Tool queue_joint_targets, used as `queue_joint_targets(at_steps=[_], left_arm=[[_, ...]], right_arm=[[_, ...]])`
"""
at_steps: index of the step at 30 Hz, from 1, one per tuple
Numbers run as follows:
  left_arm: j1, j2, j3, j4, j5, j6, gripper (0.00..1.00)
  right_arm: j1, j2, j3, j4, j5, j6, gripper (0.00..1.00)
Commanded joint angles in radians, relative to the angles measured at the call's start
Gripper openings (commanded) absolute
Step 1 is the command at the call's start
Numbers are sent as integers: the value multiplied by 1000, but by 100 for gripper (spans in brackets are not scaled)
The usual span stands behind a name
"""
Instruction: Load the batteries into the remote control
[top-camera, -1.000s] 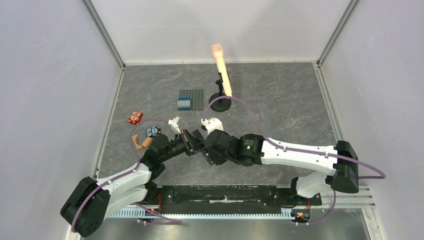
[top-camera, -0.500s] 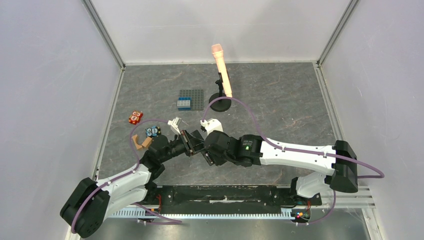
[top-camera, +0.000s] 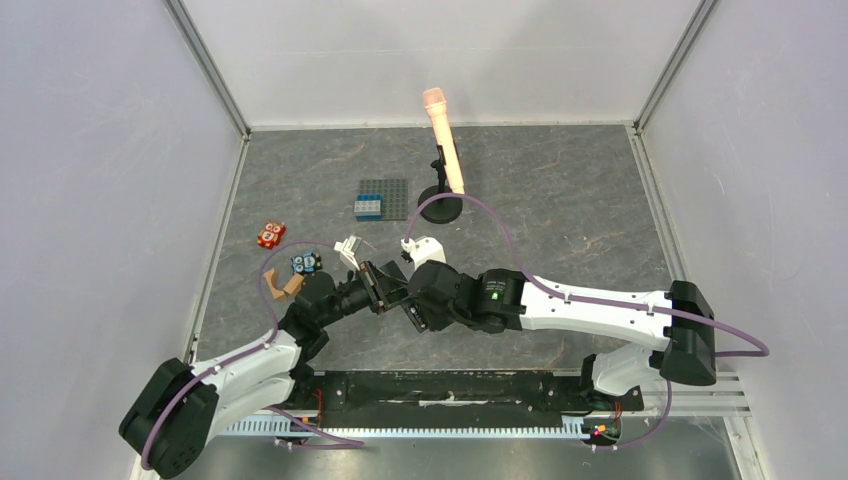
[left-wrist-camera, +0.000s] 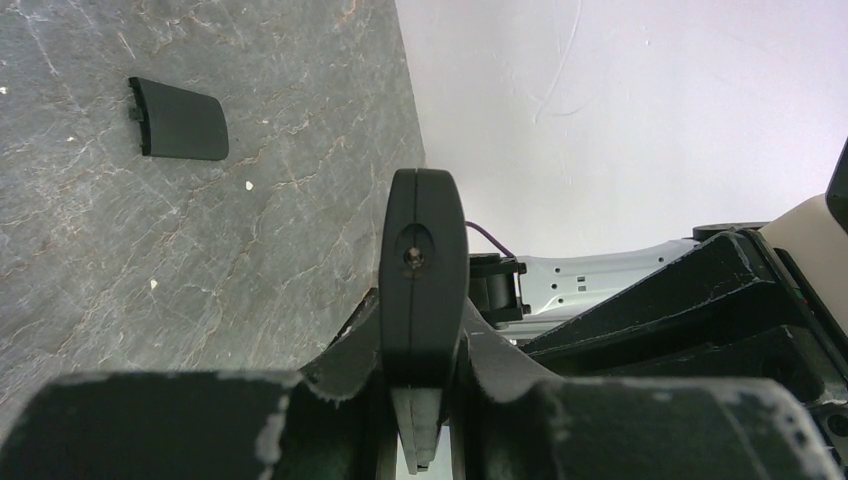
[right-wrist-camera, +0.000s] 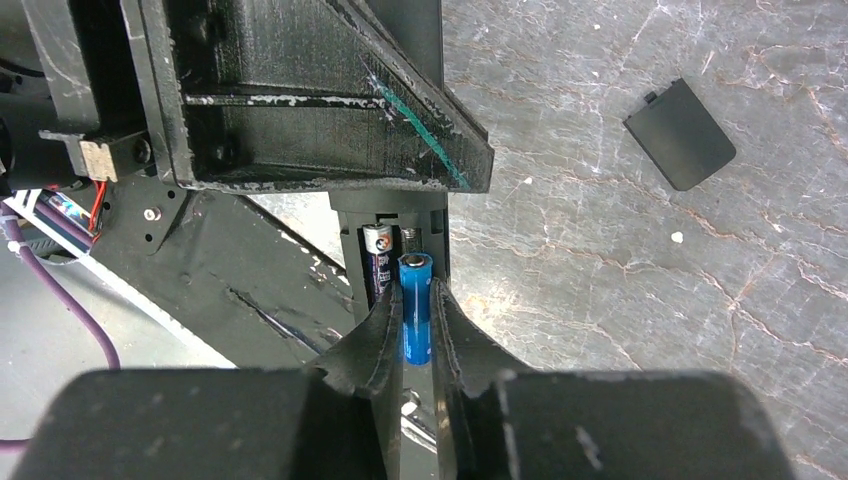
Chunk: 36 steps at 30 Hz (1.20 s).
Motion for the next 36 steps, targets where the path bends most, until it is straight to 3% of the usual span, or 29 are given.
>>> queue_joint_targets(at_steps=[1,6,14,18,22,31,36], left_arm=[[-3,-25,-1,71,-16,-46,2],[-4,-30,0,68,-16,-49,2],[-3,-41,1,56,-19,-50,2],[-3,-40,3,53,-18,-54,2],[-3,-42,8,51,-18,-67,2],[-2,-57,15,116,-33,-250,2],[-3,-91,46,92,-60,-370,2]], right_arm=[[6,-23,37,35,-4,21,14],[6,-31,17,46,-4,20,24],[6,-53,20,45,10,33,31],[5,-84,39,55,13,52,44],[3,-142,33,88,18,77,50],[2,-392,-174,280,98,170,60],[1,-518,-275,404,146,198,60]])
